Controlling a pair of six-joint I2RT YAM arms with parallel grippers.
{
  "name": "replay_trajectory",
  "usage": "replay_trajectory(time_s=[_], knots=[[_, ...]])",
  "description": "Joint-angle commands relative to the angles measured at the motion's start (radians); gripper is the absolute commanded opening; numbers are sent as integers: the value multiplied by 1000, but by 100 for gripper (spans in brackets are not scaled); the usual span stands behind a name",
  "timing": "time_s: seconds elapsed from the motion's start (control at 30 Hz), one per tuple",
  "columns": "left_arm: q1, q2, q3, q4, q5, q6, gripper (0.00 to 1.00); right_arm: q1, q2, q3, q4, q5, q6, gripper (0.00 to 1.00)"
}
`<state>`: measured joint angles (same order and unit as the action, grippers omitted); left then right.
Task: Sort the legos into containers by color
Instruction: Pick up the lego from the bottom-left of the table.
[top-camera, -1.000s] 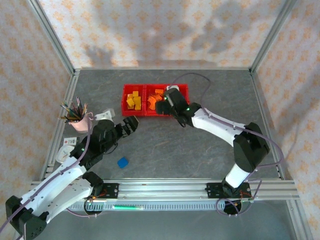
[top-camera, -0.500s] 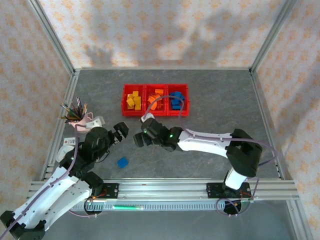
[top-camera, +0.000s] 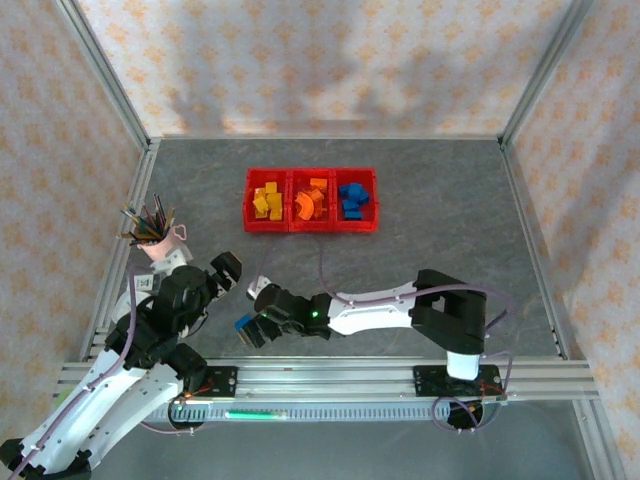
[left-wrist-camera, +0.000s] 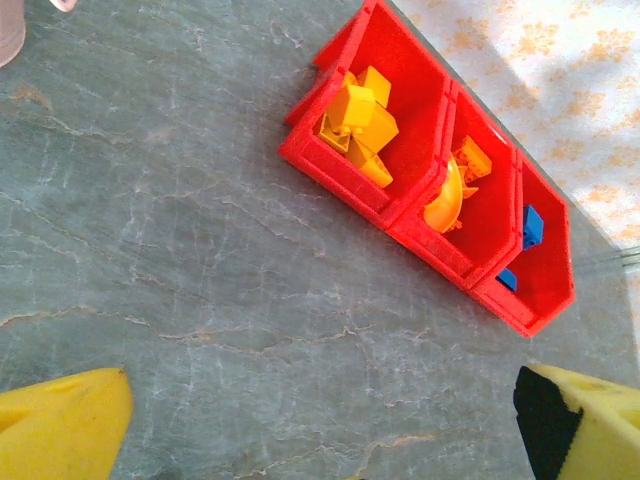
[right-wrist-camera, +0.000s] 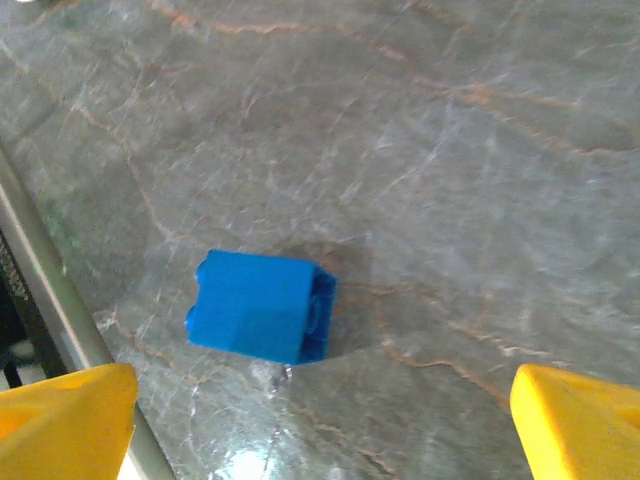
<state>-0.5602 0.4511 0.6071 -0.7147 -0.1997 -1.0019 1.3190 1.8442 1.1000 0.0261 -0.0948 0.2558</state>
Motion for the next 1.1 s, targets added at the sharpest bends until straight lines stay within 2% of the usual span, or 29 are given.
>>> replay_trajectory(time_s=[0.0, 0.3, 0.43, 0.7, 0.83, 1.07], knots=[[7, -8, 12, -55, -41, -23, 99, 16, 43, 41, 27, 7, -9, 95], [7, -19, 12, -63, -52, -34, 99, 37, 158, 137, -4, 59, -7, 89], [8, -22, 11, -62, -54, -33, 99, 37, 198, 174, -19, 84, -6, 83], [7, -20, 11, -53, -51, -26, 99, 38, 242, 210, -56, 120, -6, 61], [8, -21, 5, -34, -43, -22, 99, 38, 245, 221, -83, 152, 3, 46], [7, -8, 13, -22, -27, -5, 99, 37, 207, 211, -96, 189, 33, 25]])
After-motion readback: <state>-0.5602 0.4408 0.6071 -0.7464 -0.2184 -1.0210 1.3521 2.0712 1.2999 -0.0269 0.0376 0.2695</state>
